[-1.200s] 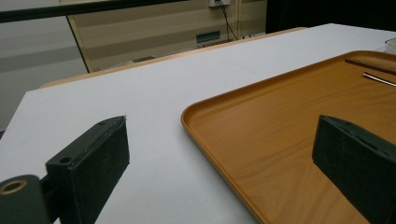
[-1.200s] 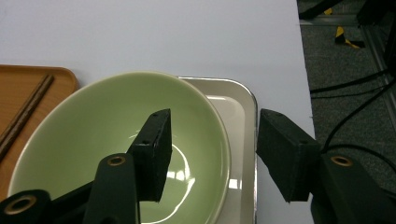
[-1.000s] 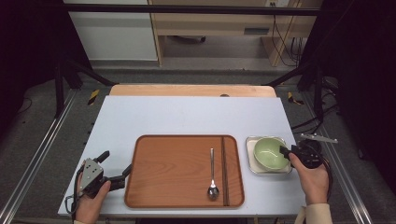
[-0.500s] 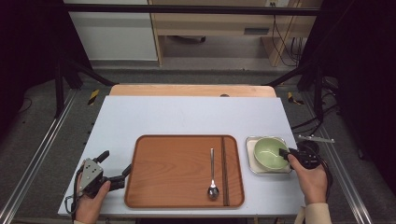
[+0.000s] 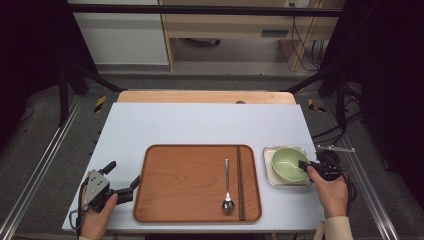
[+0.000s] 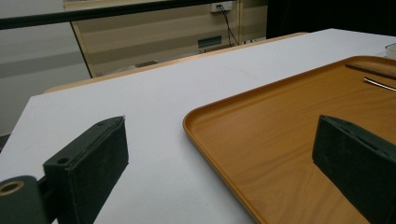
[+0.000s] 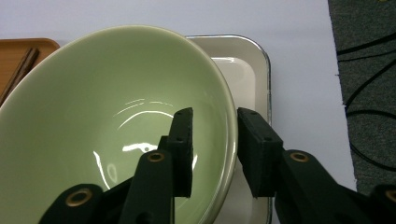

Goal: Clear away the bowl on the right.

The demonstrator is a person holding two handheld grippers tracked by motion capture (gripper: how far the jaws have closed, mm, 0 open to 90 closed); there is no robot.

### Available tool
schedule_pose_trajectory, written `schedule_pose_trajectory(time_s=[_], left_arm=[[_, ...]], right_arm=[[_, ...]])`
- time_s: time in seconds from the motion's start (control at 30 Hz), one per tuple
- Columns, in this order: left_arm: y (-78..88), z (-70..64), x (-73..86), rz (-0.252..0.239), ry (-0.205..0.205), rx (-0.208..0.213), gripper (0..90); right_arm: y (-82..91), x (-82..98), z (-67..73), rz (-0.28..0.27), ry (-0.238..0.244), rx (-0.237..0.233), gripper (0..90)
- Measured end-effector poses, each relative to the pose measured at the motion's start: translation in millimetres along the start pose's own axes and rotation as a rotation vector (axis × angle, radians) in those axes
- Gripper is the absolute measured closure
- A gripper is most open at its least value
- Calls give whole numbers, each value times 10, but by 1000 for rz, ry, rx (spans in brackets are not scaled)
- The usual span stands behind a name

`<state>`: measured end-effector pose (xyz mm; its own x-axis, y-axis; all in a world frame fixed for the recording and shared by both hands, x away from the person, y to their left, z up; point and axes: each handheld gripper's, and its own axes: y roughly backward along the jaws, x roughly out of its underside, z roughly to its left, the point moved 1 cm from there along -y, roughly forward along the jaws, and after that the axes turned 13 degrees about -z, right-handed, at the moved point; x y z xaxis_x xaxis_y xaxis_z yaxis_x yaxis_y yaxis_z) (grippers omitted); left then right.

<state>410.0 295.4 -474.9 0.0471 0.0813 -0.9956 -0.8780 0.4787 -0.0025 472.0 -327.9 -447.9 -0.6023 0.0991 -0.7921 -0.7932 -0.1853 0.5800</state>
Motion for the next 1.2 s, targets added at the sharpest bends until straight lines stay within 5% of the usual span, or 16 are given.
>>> schedule_pose_trajectory(time_s=[0.4,0.7,1.2], left_arm=[[-5,-7,-1,2,-2,-1,32],[-14,-12,12,10,-4,-3,32],[9,7,-13,-8,-8,-16,33]], right_arm=[[-7,5,-14,0,2,15,820],[-3,-3,-12,-31,-32,-5,835],[97,-89,72,-114,1,-25,835]])
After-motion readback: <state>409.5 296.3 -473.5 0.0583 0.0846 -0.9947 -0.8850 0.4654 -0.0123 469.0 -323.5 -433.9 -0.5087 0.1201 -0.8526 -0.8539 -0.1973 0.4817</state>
